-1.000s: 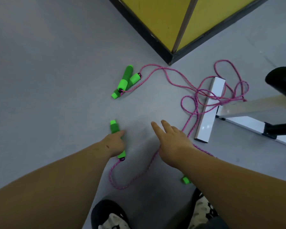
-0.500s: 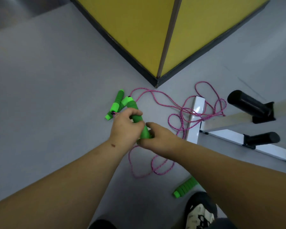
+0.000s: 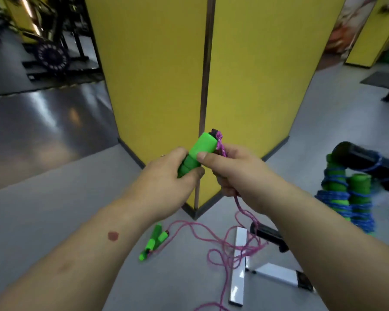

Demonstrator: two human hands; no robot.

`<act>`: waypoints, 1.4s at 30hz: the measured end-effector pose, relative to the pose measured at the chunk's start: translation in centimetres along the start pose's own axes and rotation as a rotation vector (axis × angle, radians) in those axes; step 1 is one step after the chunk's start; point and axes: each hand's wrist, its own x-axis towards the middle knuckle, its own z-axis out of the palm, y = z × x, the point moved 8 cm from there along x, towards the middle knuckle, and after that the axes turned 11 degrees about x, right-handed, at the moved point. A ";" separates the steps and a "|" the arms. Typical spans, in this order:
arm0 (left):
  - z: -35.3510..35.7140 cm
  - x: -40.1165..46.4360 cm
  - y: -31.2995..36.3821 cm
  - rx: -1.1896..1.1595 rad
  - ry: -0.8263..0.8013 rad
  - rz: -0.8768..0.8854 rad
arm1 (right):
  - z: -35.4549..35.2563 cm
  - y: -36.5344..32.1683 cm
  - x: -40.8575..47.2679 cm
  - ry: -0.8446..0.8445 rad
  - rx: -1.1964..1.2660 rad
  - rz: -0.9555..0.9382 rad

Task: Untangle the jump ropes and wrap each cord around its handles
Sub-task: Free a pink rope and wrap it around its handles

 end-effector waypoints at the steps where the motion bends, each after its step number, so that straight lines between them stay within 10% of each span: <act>1: -0.8 -0.7 0.9 -0.238 -0.027 -0.048 | 0.0 -1.2 -0.6 0.018 0.071 -0.026; 6: -1.7 -3.8 3.7 -1.161 -0.037 -0.218 | 0.2 -3.0 -3.1 0.145 0.299 -0.106; 11: 1.3 -5.2 4.5 -1.057 -0.053 -0.137 | 2.4 -3.5 -4.4 0.169 0.631 -0.151; 16: 3.2 -5.6 4.0 -1.094 -0.115 -0.078 | 2.0 -3.1 -4.2 0.252 0.101 -0.229; 23: 3.5 -3.5 -1.6 -0.996 -0.012 -0.242 | 4.6 1.5 -2.3 0.033 -0.096 -0.074; 28: 3.3 -2.5 -4.2 -1.022 0.033 -0.354 | 6.4 6.8 -2.7 -0.130 0.233 0.362; 34: 2.8 -2.9 -5.0 -0.866 0.114 -0.360 | 4.2 6.3 -3.6 -0.024 -0.129 0.458; 42: 4.6 -3.7 -1.2 -1.386 -0.078 -0.345 | 2.8 -0.9 -2.4 0.219 0.349 -0.135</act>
